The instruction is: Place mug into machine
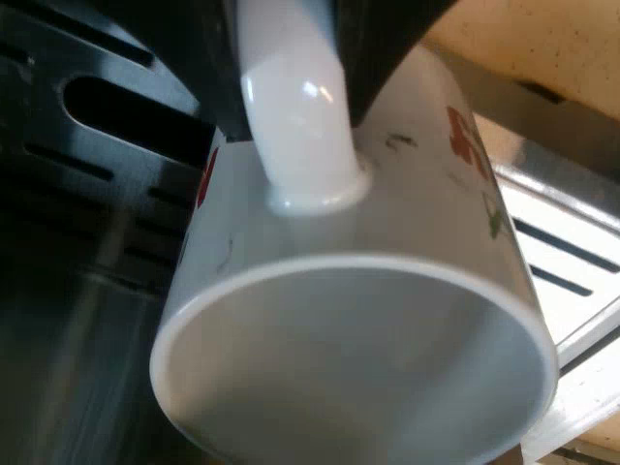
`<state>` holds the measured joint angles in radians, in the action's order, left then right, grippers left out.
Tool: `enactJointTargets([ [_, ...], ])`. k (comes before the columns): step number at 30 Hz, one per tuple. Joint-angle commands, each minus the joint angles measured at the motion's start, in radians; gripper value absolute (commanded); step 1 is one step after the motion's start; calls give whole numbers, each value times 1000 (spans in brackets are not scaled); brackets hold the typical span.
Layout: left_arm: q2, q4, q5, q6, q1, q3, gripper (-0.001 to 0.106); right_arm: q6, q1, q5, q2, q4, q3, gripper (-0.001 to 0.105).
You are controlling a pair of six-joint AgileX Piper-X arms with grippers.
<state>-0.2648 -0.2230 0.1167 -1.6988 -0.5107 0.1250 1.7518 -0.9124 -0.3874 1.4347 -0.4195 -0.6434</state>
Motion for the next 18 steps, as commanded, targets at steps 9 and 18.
enactJointTargets([
  [9,-1,19,-9,-9,-3,1,81,14,-1,2,57,-40,-70,53],
  [18,-1,19,-9,-9,-3,1,81,-30,-1,-27,-39,-10,-8,58],
])
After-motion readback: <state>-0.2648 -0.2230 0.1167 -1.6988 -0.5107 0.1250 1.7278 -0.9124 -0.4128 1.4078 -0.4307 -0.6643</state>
